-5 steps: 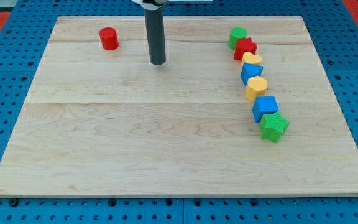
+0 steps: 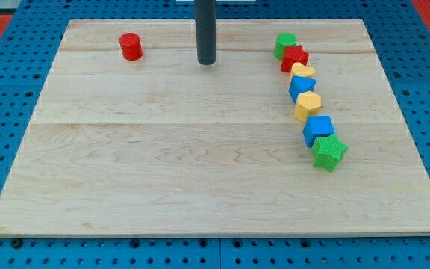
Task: Place your arm to the right side of the green circle
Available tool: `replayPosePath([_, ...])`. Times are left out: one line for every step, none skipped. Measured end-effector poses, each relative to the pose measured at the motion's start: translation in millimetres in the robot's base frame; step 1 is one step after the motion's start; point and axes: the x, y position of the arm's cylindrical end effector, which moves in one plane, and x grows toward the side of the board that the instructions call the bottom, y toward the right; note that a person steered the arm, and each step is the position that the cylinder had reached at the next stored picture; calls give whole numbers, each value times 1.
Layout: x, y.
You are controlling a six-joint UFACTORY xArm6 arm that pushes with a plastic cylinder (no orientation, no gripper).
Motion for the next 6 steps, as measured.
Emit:
replayPosePath([-43, 9])
replayPosePath([-96, 66])
replayPosePath([-98, 126])
replayPosePath([-89, 209])
replayPosePath([-52, 223])
replayPosePath([0, 200])
